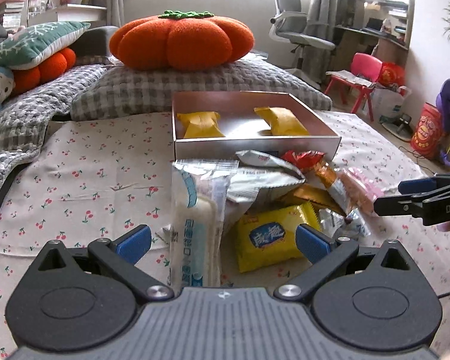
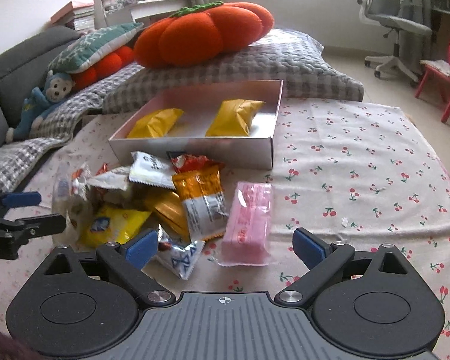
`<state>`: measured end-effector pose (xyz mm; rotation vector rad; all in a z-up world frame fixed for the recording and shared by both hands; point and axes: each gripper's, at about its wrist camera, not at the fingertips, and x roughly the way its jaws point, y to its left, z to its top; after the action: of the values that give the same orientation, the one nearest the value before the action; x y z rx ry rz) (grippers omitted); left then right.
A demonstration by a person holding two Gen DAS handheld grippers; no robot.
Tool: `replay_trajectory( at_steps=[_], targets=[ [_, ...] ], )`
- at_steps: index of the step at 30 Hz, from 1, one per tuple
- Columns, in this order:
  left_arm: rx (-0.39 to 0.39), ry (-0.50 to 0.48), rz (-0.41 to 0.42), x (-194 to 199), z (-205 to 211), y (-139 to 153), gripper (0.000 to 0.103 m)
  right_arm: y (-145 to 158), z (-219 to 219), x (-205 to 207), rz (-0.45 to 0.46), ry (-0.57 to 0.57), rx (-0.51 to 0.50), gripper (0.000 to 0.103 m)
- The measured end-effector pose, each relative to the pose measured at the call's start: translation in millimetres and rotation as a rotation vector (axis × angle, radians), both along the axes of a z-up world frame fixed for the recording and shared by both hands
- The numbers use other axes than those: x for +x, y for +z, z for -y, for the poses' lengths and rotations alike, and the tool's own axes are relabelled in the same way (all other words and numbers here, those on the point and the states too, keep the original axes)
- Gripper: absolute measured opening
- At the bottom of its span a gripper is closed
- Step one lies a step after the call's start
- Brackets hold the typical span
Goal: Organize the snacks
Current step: 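Move both tools back over the snack pile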
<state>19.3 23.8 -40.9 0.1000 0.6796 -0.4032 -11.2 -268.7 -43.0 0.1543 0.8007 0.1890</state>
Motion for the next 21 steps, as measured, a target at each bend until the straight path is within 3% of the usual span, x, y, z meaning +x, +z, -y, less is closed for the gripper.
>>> replay_trajectory(
  at_steps=[10, 21],
  targets=[
    [-0.033, -0.002, -0.015, 0.8, -13.3, -17.0, 0.097, -15.5, -21.6, -5.4, 0.02, 0.133, -0.075, 0.098],
    [-0.086, 0.013, -0.073, 6.4, -20.9, -24.1, 0.07, -21.6, -13.5, 11.0, -0.002, 0.031, -0.052, 0.098]
  ],
)
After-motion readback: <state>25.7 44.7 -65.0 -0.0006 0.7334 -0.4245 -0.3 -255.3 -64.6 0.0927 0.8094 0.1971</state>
